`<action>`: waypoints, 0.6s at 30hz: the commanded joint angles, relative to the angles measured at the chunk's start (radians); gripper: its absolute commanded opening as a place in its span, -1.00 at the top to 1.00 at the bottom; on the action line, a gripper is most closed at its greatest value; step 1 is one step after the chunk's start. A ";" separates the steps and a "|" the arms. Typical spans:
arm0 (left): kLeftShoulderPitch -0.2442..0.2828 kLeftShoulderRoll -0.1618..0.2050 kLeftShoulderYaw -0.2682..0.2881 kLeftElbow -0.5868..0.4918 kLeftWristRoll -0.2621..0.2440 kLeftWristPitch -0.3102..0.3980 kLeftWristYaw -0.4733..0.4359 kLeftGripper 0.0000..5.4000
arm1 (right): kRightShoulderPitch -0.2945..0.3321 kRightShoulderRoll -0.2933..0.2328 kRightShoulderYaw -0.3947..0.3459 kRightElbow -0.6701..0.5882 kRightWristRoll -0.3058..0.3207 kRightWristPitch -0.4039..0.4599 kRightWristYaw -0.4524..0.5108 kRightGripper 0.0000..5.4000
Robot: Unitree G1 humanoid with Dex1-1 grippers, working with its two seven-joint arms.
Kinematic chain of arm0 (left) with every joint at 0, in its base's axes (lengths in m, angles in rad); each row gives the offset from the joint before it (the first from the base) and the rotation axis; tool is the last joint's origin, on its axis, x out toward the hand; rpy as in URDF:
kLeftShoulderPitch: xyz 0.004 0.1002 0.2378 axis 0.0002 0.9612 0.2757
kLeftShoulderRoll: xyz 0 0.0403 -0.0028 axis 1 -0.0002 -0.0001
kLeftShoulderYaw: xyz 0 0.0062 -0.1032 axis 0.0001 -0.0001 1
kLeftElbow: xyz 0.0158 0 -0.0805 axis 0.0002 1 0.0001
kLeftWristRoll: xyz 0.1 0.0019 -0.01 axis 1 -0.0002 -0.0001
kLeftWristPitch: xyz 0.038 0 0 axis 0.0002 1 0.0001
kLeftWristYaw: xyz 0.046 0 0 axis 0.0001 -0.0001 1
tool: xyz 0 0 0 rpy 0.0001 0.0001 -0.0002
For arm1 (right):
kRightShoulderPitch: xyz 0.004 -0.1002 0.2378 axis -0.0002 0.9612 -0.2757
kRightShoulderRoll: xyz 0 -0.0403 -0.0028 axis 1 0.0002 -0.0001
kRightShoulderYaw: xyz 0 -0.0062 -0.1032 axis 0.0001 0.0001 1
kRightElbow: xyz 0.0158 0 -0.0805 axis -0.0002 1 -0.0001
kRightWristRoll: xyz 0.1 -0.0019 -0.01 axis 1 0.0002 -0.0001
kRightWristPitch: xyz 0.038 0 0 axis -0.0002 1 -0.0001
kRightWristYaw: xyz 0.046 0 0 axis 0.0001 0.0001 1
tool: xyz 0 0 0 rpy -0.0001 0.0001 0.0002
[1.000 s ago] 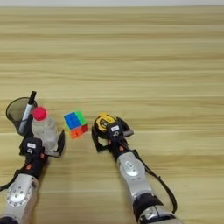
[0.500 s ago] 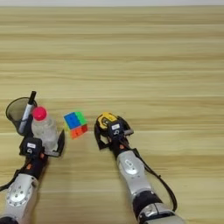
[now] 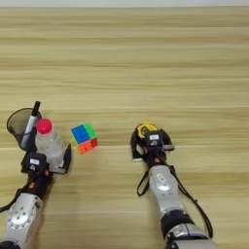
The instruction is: Move the objects on the table
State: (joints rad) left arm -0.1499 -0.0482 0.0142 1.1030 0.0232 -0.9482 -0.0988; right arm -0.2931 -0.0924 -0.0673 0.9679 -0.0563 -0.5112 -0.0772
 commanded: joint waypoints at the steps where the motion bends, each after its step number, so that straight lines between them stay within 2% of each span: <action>1: 0.002 -0.025 -0.004 0.002 0.008 -0.001 0.009 -1.00 | 0.007 -0.032 -0.036 0.028 0.011 0.040 -0.047 -0.67; 4: 0.002 -0.025 -0.005 0.001 0.009 -0.001 0.010 -1.00 | 0.009 -0.045 -0.052 0.046 0.016 0.051 -0.073 -0.67; 14: 0.001 -0.025 -0.005 0.002 0.008 -0.001 0.009 -1.00 | 0.007 -0.037 -0.052 0.054 0.022 0.035 -0.050 -0.67; 15: 0.001 -0.024 -0.005 0.002 0.008 -0.001 0.009 -1.00 | 0.008 -0.033 -0.051 0.047 0.025 0.023 -0.042 -0.77; 18: 0.001 -0.024 -0.005 0.003 0.008 -0.001 0.009 -1.00 | 0.012 -0.027 -0.047 0.029 0.026 -0.006 -0.031 -0.84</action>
State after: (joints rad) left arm -0.1499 -0.0483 0.0131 1.1030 0.0248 -0.9482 -0.0961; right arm -0.2941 -0.1321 -0.1180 0.9985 -0.0350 -0.5111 -0.1220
